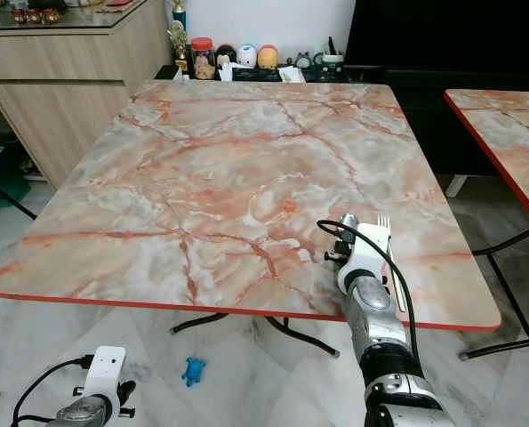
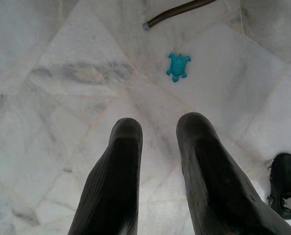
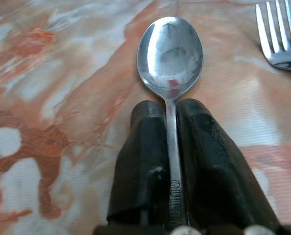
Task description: Setting the table
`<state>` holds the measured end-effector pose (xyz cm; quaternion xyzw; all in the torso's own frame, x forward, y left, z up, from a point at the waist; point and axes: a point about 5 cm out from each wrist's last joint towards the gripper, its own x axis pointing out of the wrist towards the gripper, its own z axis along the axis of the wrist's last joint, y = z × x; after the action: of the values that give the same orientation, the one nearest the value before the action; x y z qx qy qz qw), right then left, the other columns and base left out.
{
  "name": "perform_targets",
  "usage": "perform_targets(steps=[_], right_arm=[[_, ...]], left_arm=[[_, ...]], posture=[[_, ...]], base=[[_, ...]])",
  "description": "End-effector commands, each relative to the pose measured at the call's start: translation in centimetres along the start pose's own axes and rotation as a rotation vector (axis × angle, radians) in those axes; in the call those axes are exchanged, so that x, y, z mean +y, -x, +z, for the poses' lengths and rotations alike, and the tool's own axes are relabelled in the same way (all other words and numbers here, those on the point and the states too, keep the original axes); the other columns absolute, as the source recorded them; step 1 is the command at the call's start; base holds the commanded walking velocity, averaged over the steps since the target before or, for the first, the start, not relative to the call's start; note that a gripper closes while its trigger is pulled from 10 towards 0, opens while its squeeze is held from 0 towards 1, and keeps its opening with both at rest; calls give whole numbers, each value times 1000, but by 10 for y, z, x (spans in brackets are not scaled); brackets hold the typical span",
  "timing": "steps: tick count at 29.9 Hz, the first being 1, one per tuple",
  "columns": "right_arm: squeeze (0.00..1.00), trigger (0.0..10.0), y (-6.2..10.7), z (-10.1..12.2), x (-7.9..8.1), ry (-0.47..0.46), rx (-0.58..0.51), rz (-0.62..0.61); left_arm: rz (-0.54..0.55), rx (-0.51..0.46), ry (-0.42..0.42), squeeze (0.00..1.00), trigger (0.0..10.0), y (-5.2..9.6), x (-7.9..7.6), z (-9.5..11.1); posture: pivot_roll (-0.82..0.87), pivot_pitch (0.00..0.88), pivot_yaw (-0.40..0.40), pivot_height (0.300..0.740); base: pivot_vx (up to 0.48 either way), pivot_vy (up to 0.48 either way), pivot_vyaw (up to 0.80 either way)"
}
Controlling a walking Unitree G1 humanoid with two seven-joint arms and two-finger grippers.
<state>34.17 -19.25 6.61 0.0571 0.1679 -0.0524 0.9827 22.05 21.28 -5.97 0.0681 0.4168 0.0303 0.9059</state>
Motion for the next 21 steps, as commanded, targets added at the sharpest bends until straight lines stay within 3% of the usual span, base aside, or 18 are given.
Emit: perform_targets(steps=[1, 18, 19, 20, 21], right_arm=[[0, 0, 1, -10, 4, 9, 43, 20], [0, 0, 2, -12, 9, 38, 27, 41], [0, 2275, 3, -9, 10, 56, -1, 46], [0, 2275, 3, -9, 10, 56, -1, 46], [0, 4314, 3, -6, 11, 78, -32, 45]], left_arm=[[-4, 13, -4, 0, 10000, 1, -1, -4], [-3, 9, -6, 0, 10000, 1, -1, -4], [-2, 9, -6, 0, 10000, 1, -1, -4], [-2, 9, -6, 0, 10000, 1, -1, -4], [0, 8, -6, 0, 10000, 1, -1, -4]], posture=[[86, 0, -7, 740], [86, 0, -5, 740], [85, 0, -6, 740], [85, 0, -6, 740], [86, 0, -6, 740]], base=[[0, 0, 0], [0, 0, 0], [0, 0, 0], [0, 0, 0], [0, 0, 0]])
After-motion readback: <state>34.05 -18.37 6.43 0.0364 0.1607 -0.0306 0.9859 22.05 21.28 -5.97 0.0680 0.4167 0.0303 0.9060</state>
